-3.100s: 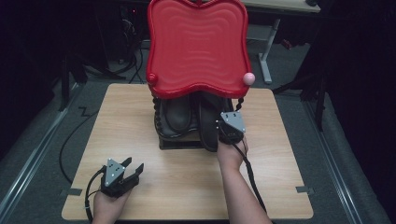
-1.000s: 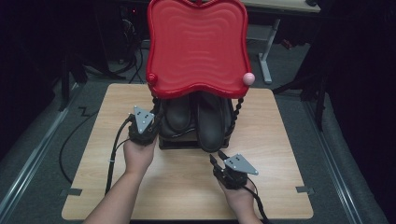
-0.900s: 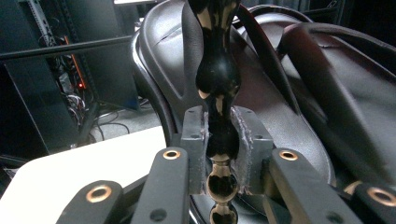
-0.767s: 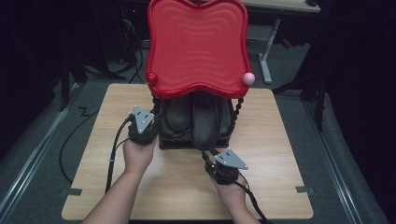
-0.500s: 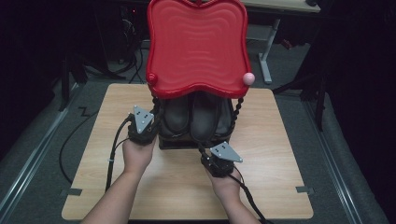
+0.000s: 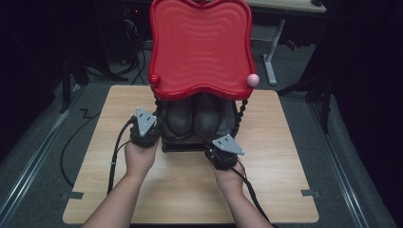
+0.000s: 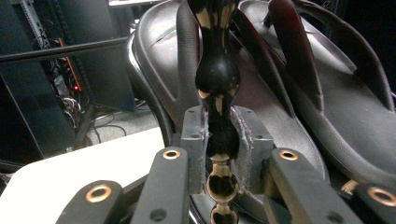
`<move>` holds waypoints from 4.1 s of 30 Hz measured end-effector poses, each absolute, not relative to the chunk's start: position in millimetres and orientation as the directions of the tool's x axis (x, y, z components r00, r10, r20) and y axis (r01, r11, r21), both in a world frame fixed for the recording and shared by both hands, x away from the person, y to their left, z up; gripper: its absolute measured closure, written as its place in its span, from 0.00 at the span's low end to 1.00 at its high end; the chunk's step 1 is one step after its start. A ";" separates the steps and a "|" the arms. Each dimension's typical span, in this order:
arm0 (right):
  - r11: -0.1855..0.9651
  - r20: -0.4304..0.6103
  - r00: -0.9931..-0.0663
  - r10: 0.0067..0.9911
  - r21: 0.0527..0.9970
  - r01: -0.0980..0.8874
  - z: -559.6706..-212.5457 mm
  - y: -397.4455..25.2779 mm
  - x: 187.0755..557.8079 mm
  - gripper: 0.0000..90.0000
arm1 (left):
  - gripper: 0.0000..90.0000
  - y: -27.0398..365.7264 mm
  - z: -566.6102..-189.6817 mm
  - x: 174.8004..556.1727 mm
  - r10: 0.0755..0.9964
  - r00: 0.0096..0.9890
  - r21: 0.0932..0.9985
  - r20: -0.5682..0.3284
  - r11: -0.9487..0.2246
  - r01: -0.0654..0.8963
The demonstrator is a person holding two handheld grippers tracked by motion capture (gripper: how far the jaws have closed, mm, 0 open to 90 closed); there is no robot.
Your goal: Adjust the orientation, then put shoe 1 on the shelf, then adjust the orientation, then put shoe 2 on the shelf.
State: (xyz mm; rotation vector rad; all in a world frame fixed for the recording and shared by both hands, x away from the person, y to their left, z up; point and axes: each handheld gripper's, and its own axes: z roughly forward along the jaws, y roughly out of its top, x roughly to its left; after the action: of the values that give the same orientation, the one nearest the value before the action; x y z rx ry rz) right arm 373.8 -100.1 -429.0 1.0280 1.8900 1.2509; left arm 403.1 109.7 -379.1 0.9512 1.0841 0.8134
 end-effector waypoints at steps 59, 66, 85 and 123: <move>0.259 -0.078 -0.575 0.814 0.935 0.240 -420.5 -12.6 403.5 0.85 | 0.83 111.0 -378.9 401.4 0.887 0.272 0.913 -0.373 0.403 -0.061; 0.291 -0.128 -0.525 0.841 0.926 0.242 -420.3 -22.3 413.1 0.93 | 0.83 111.4 -378.8 401.6 0.885 0.278 0.913 -0.374 0.404 -0.060; 0.241 -0.086 -0.546 0.833 0.945 0.219 -414.2 -37.4 404.1 0.81 | 0.83 110.1 -378.2 402.8 0.885 0.273 0.911 -0.378 0.407 -0.057; 0.210 -0.063 -0.476 0.877 0.942 0.262 -422.9 -169.4 354.1 0.54 | 0.46 146.1 -432.9 336.9 0.848 0.279 0.893 -0.450 0.430 0.134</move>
State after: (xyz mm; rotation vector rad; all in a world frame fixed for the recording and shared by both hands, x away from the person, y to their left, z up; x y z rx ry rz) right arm 354.1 -169.4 -422.9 1.0556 1.8668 1.2733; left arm 336.9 146.1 -432.9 1.0411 1.2123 0.6185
